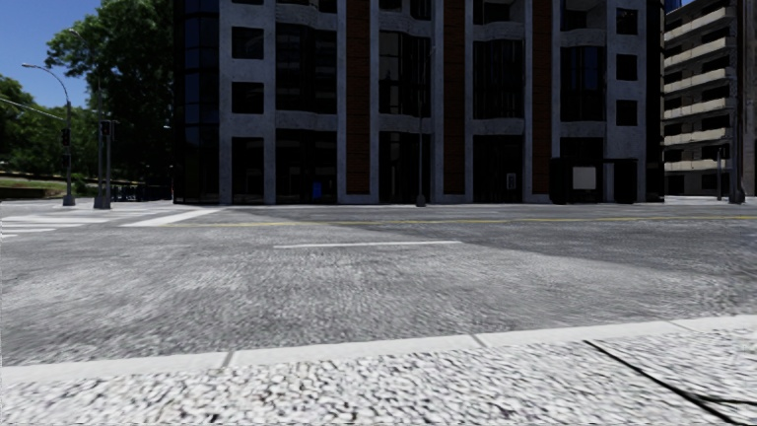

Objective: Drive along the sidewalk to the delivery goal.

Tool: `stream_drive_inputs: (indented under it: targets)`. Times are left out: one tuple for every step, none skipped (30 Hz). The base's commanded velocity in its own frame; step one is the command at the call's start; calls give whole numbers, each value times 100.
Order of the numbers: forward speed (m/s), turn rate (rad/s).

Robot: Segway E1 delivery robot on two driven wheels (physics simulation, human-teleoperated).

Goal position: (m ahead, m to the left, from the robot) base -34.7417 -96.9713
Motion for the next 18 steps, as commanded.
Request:
stream_drive_inputs:
  targets:
    - [95, -81]
    - [97, -81]
    - [97, -81]
    - [98, -81]
    - [98, -81]
    - [99, -81]
    - [101, -81]
    - [104, -81]
    - [106, -81]
    - [107, -81]
    - [107, -81]
    - [107, -81]
    - [107, -81]
    - [107, -81]
    - [108, -81]
    - [108, -81]
    - [108, -81]
    - [110, -81]
